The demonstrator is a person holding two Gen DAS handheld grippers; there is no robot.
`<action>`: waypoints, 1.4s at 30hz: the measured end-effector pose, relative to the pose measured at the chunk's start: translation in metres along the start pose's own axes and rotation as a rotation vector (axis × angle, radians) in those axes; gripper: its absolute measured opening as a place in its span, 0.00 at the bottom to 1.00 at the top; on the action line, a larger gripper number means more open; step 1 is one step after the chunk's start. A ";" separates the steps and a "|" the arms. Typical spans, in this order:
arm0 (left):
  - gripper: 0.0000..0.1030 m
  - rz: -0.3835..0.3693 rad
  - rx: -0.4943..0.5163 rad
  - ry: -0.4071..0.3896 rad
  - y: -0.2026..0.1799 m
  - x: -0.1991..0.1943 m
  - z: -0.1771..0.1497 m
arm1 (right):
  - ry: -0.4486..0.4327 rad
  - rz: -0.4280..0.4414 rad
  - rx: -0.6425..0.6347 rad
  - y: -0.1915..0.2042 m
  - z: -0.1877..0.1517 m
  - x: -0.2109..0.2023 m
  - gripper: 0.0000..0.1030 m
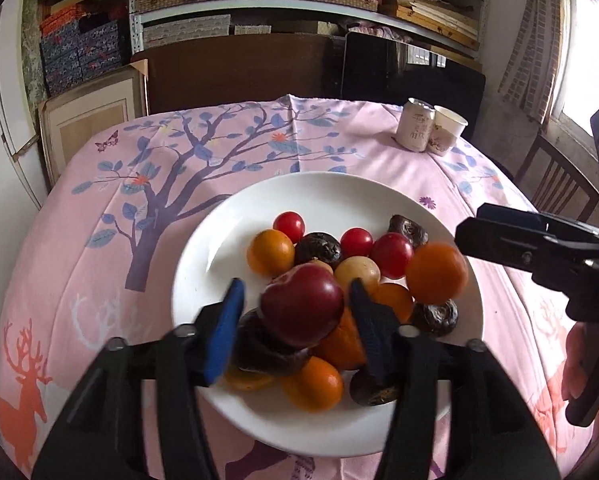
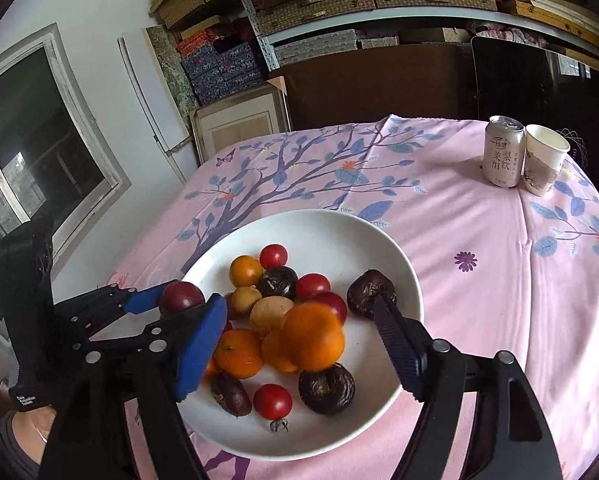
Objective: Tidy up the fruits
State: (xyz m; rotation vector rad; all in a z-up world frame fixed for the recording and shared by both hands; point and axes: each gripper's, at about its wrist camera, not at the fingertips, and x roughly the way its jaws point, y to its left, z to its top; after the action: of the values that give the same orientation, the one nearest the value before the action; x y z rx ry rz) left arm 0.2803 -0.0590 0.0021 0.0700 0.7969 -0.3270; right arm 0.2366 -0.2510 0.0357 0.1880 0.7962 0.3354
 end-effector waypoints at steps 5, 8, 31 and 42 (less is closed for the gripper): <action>0.94 0.024 0.010 -0.080 0.004 -0.047 -0.020 | -0.019 0.012 -0.006 0.007 -0.023 -0.028 0.76; 0.96 0.030 0.027 -0.069 0.003 -0.073 -0.048 | -0.038 0.002 -0.020 0.017 -0.057 -0.062 0.88; 0.96 0.182 0.000 -0.160 -0.049 -0.226 -0.151 | -0.229 -0.132 -0.094 0.069 -0.175 -0.209 0.96; 0.96 0.218 -0.020 -0.150 -0.052 -0.227 -0.154 | -0.237 -0.148 -0.042 0.052 -0.182 -0.224 0.96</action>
State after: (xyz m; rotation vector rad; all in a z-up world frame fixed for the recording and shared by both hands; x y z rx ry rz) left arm 0.0096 -0.0206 0.0588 0.1113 0.6366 -0.1162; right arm -0.0531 -0.2764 0.0748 0.1258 0.5647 0.1852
